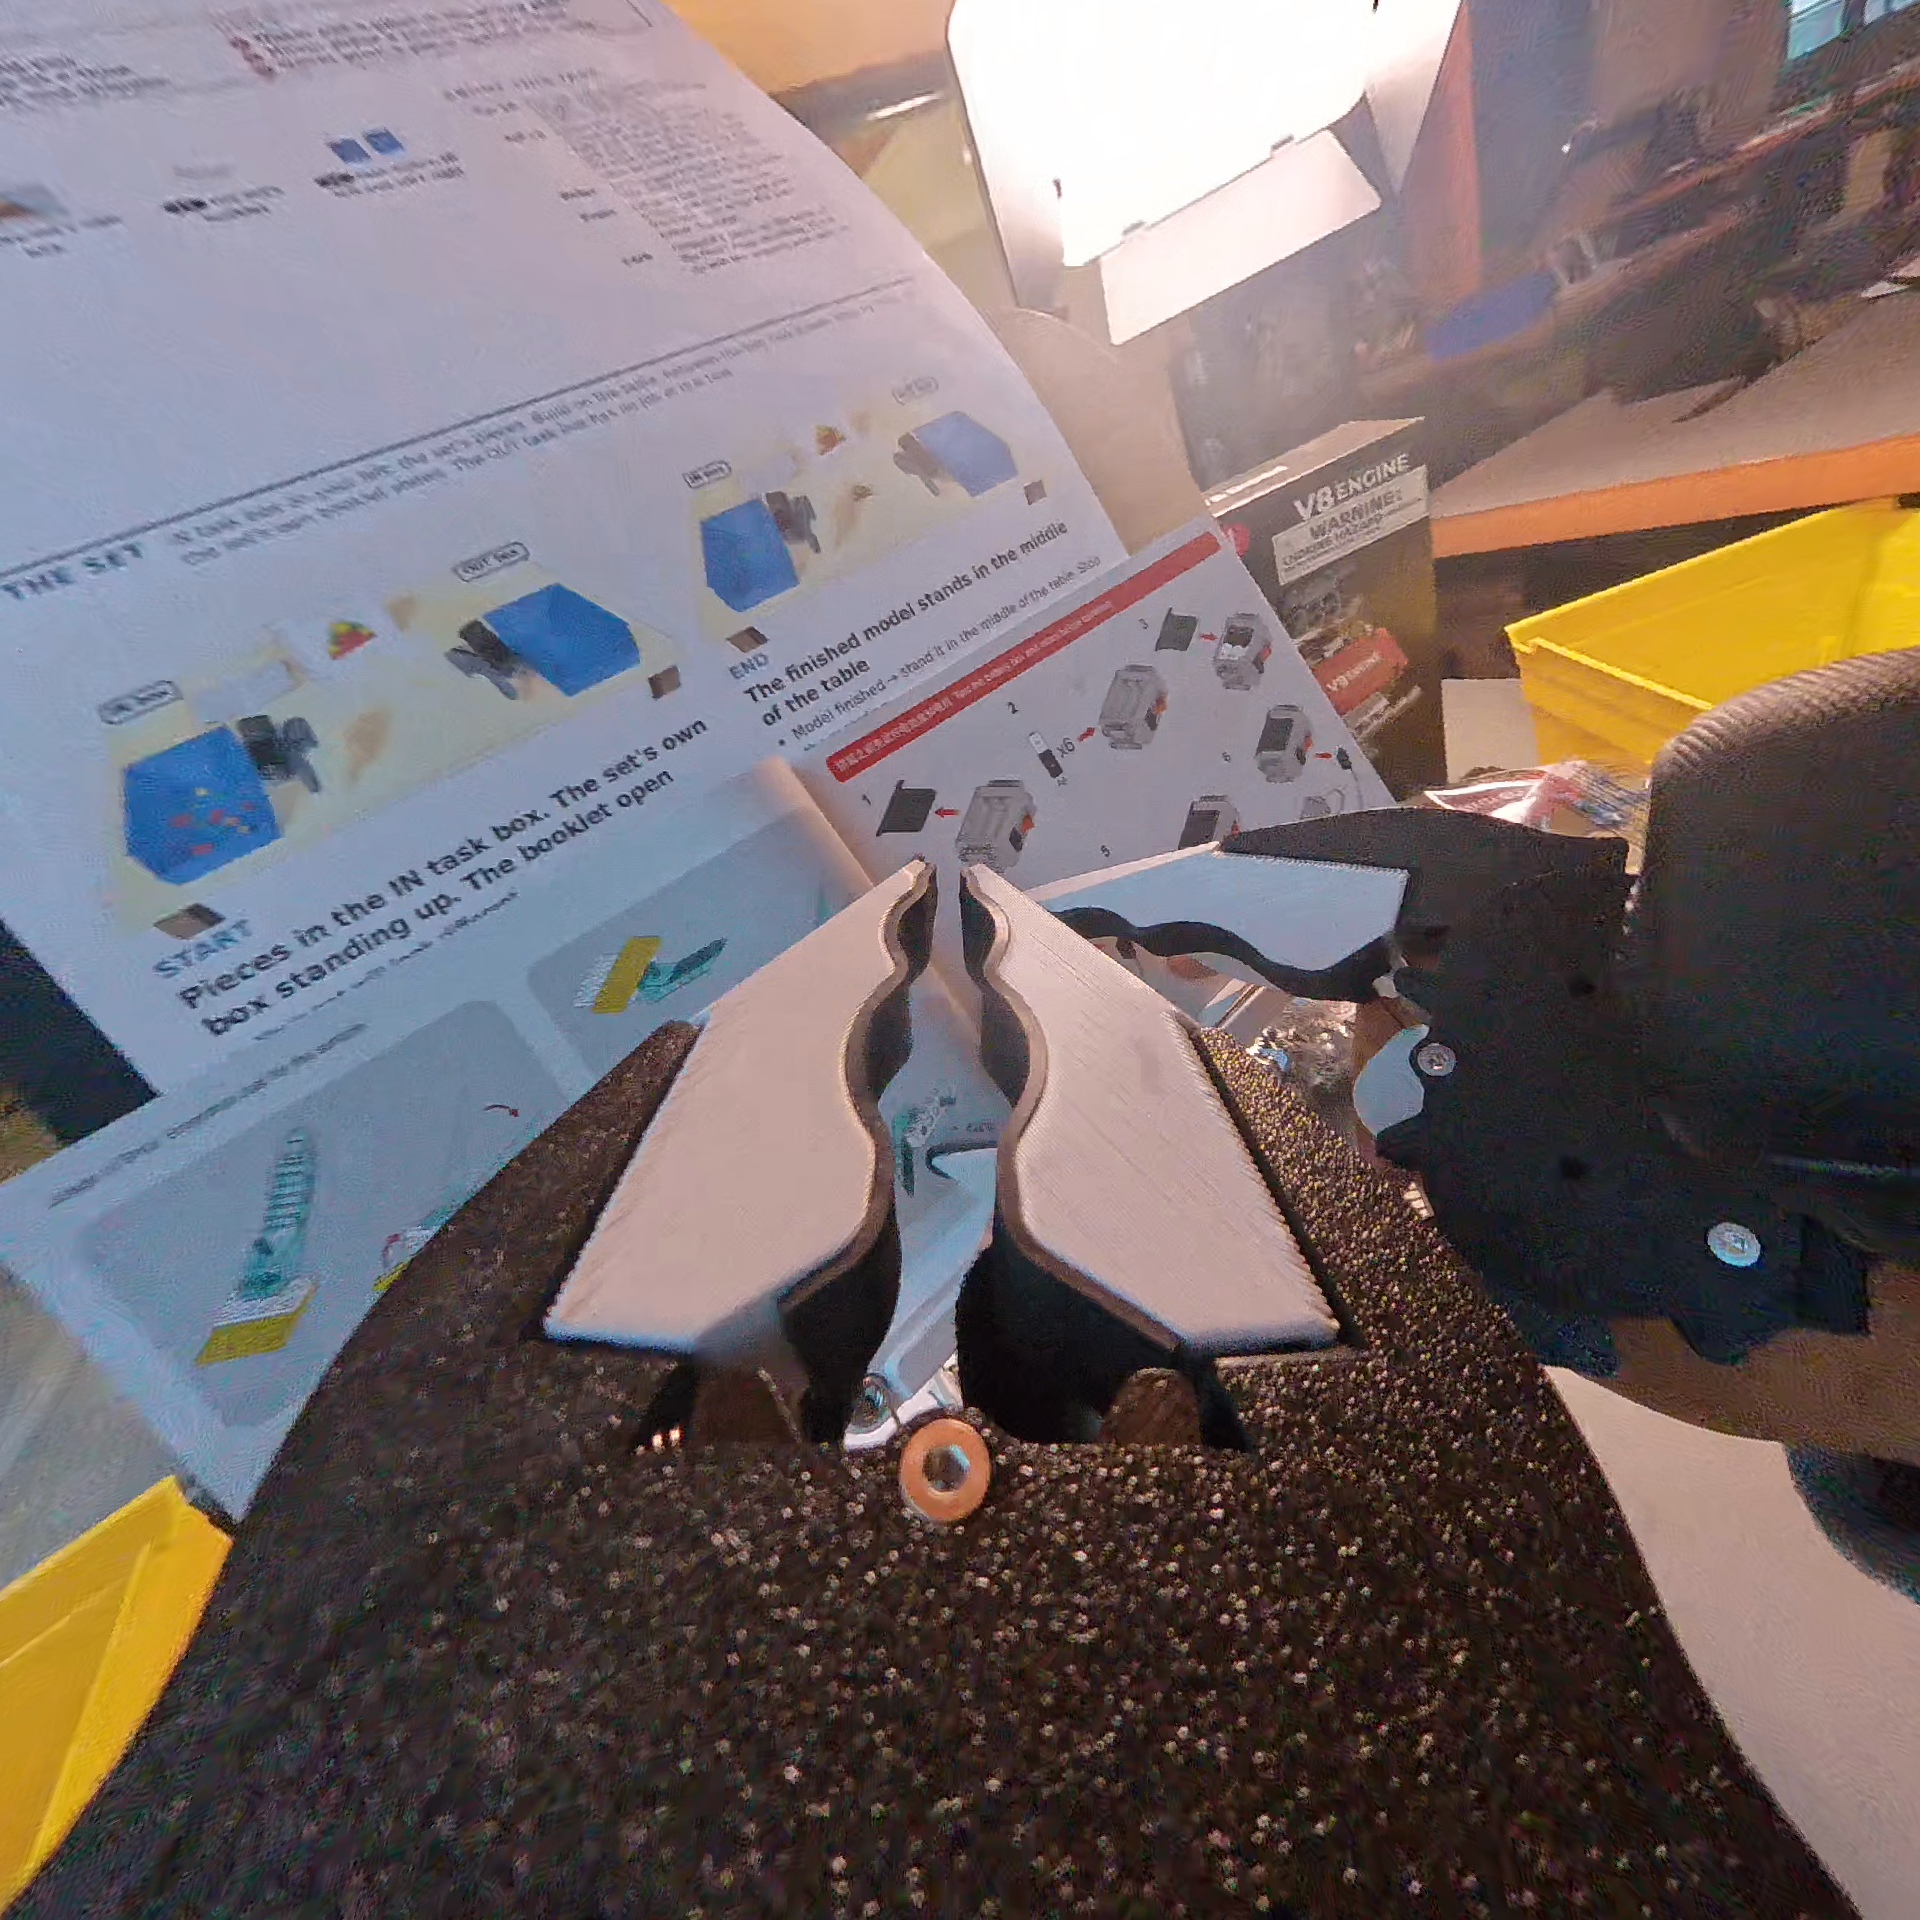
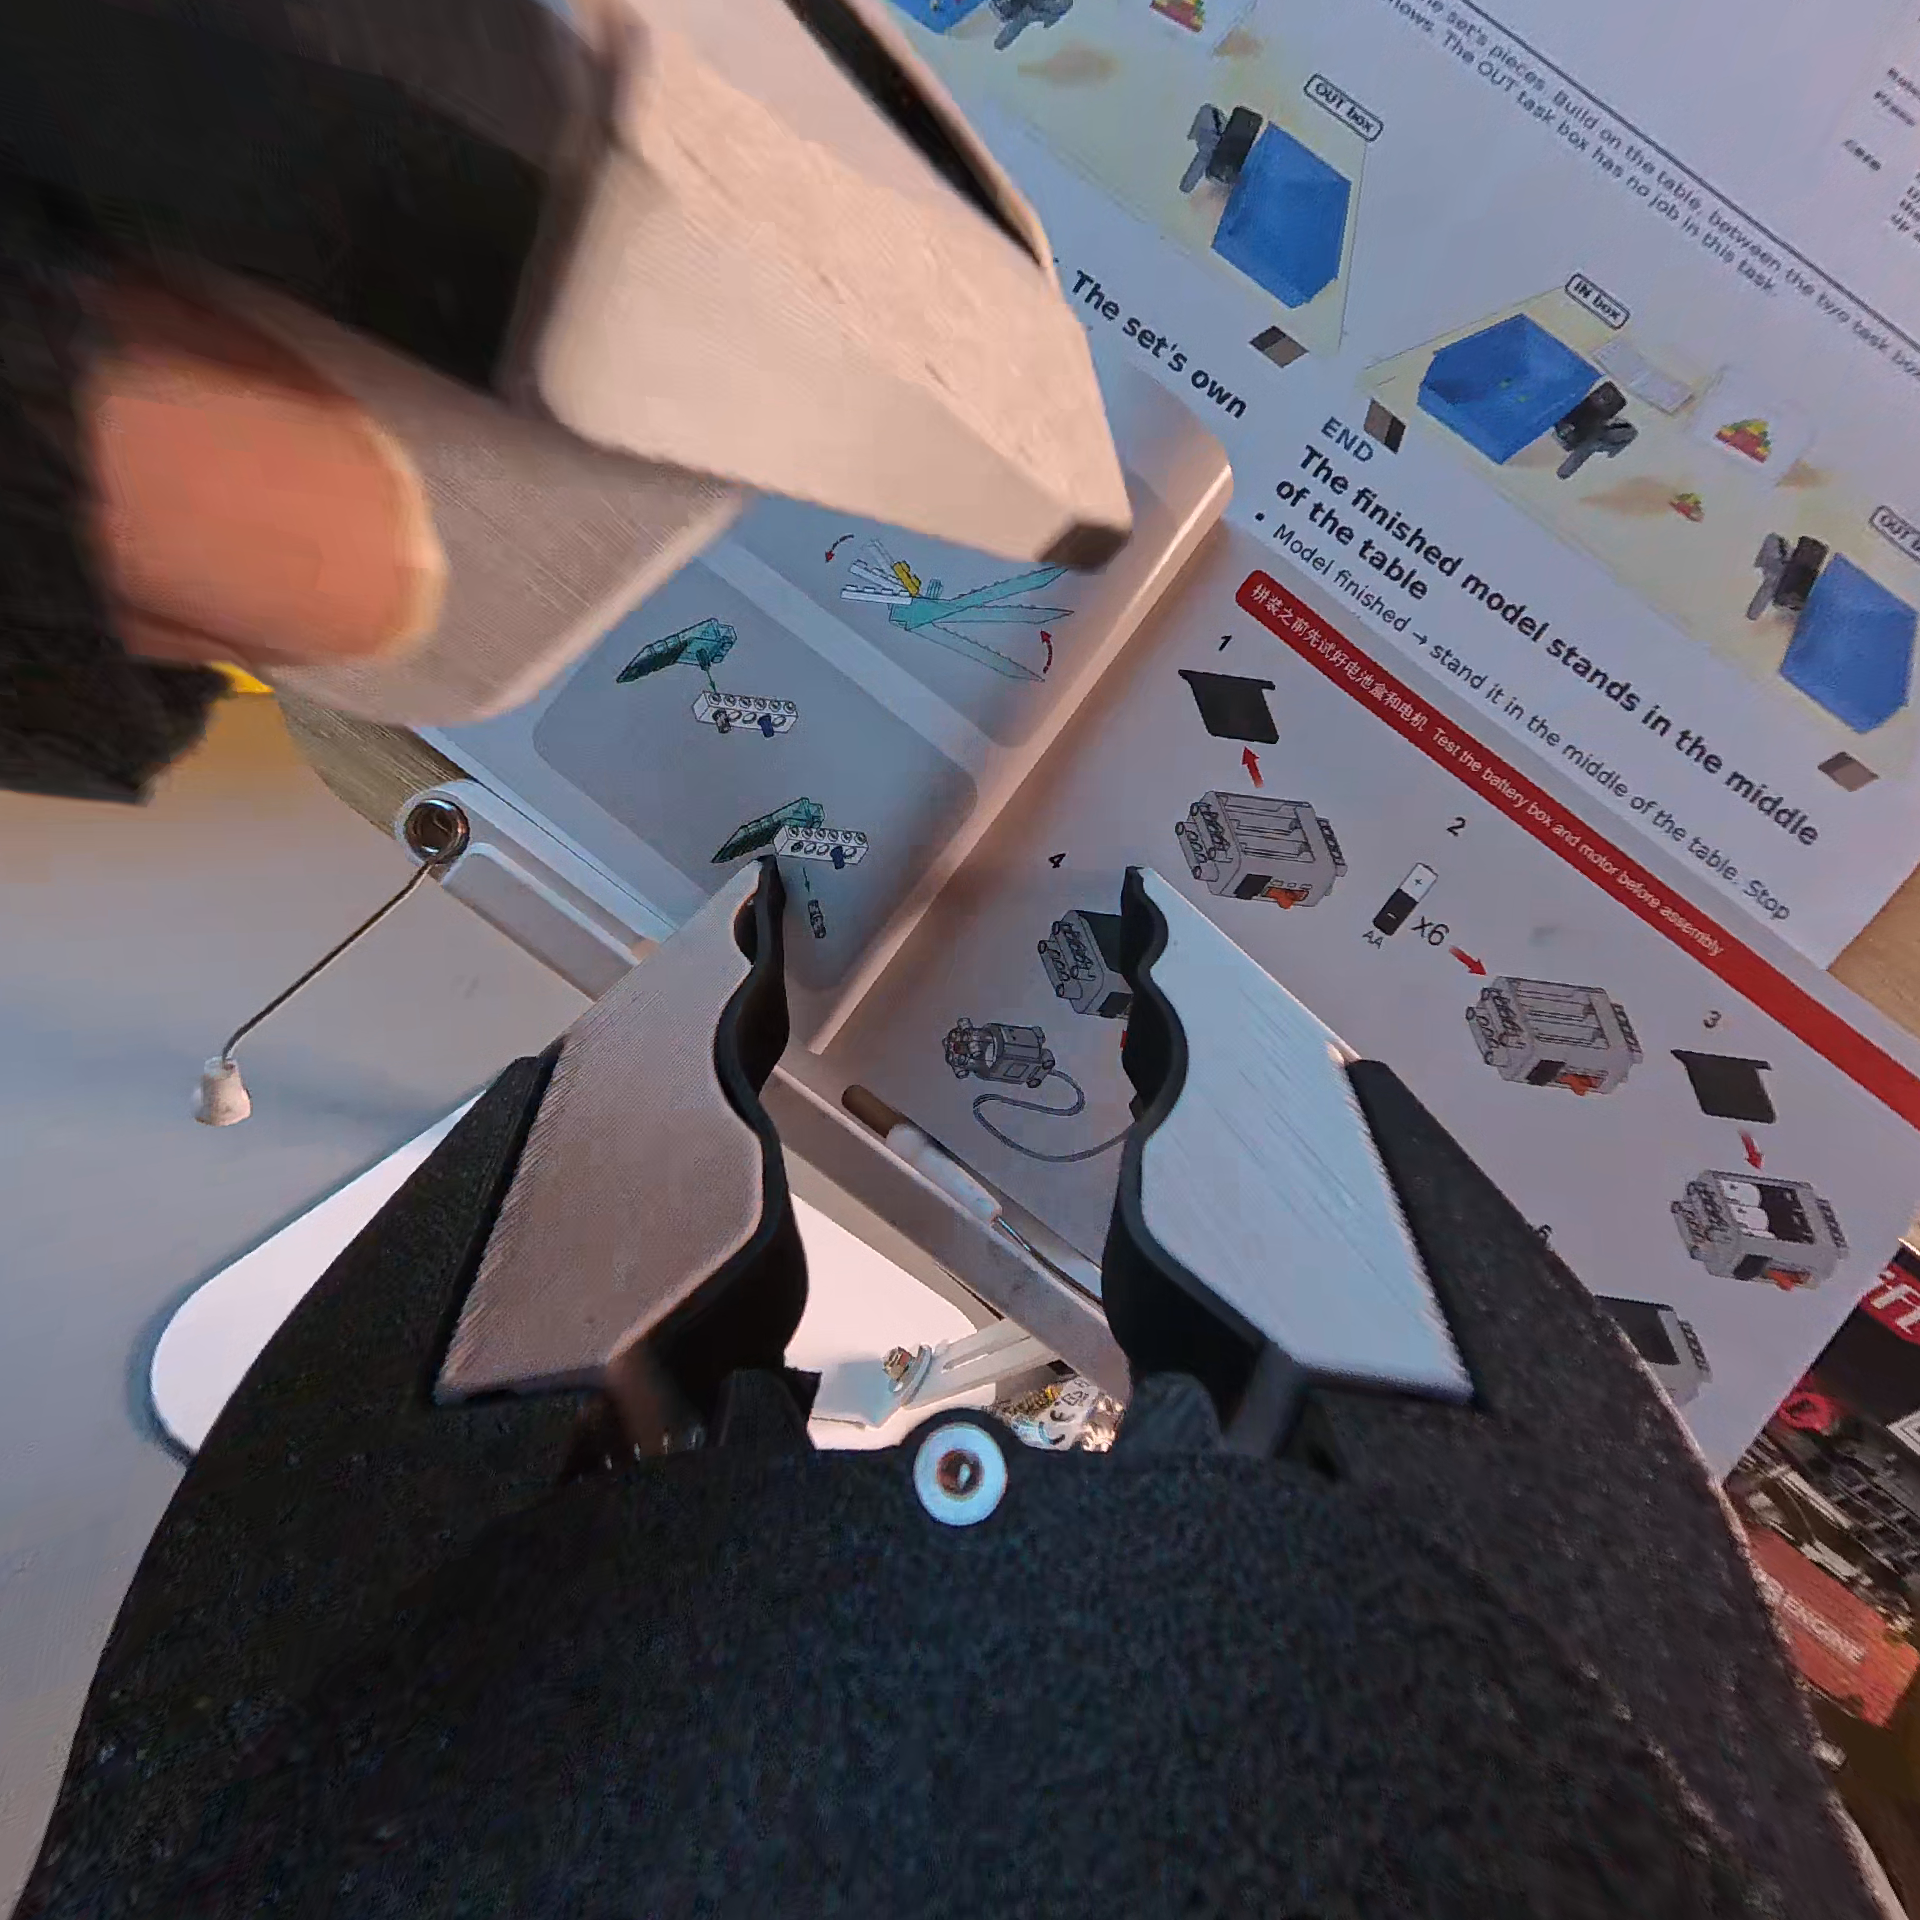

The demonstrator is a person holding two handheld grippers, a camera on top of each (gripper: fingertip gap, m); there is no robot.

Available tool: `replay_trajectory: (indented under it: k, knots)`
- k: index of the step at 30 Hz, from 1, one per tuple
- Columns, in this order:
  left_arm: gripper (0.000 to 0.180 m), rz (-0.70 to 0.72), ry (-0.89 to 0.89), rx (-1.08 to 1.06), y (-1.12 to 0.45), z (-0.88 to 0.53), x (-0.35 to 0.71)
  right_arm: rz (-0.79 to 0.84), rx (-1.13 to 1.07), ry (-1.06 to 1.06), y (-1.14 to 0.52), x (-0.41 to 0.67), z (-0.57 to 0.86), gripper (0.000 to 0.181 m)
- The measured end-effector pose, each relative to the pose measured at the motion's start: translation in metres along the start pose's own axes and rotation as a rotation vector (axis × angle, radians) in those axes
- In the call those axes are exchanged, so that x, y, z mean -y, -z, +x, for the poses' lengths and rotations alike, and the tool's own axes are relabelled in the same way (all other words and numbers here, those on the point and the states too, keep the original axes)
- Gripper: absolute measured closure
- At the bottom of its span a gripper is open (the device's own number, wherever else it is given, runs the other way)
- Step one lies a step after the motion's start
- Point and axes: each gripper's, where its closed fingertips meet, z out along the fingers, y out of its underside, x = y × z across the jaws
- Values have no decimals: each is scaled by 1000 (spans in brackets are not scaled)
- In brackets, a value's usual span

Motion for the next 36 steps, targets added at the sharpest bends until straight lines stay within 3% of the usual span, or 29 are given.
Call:
replay_trajectory:
  k: [4, 9, 16, 25, 28, 31, 36]
  knots:
    - [178, -234, 114, -160, -35, 9, -43, 4, 120, 14, 7, -3, -10, 110]
    - [180, -179, -30, -129, -41, 7, -50, 41, 387, 111, 44, -13, -5, 140]
    - [180, -188, -99, -101, -42, 7, -51, -190, 752, 226, 50, -40, 12, 169]
    - [180, -186, -85, -106, -41, 7, -51, -551, 1164, 301, 48, -53, 1, 172]
    - [180, -189, -101, -93, -42, 7, -51, -542, 1241, 165, 47, -43, 7, 181]
    - [180, -192, -95, -89, -42, 7, -51, -350, 1286, -64, 50, -1, 22, 181]
    - [180, -184, -74, -98, -42, 7, -51, -324, 1077, 44, 44, -27, 30, 181]
